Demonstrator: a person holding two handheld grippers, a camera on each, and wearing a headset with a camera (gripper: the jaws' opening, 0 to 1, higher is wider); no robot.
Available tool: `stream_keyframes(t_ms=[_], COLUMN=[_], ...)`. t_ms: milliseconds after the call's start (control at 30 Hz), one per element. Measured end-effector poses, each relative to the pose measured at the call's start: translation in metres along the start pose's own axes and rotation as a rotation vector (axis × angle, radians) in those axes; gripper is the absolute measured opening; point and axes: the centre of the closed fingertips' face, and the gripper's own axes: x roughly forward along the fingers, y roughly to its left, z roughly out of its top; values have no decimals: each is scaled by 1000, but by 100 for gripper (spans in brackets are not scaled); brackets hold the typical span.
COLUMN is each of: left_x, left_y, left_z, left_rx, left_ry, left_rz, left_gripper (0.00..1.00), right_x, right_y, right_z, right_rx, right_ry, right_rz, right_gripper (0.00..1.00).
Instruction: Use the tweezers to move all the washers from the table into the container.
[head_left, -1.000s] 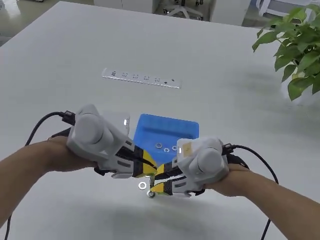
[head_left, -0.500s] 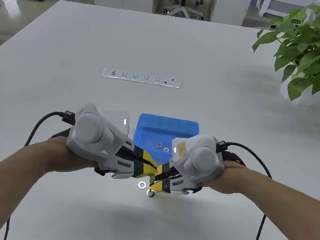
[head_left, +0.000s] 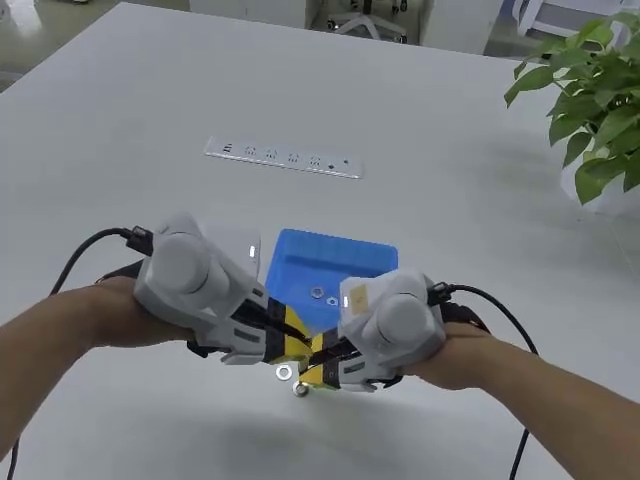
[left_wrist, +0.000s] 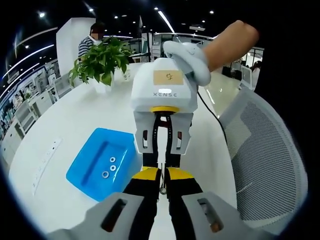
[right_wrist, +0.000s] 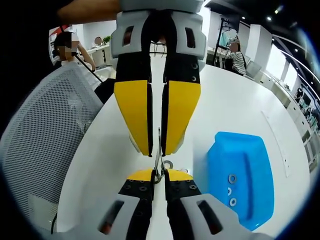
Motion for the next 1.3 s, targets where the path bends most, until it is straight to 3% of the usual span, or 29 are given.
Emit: stream_keyframes(t_ms=[233,467,600,700,833,1300], left_x=[-2,-9,-14,-17,-22,-47], left_y=[-1,-3,-3,-1,1,10], left_z=[-1,-2,-1,0,-5,-10], left_rx=[-7,-35,-75,-121,-138,-219], left_ry=[-5,-19,-51,-82,-83,-149], left_rz=[-1,-1,11,34,57,147], left_gripper=[12,27,35,43,54,71], right_x=[0,-2,-4,-7,-13,-35], right_y=[0,2,3,3,3,-1], right_z=[0,0,3,5,10,27], right_rx=[0,-6,-12,-19,-25,-31], right_ry=[2,2,-1,0,-9,-23], right_rz=[1,0,-4,-6,-15,-27], right_gripper=[9,9,9,9,9,9])
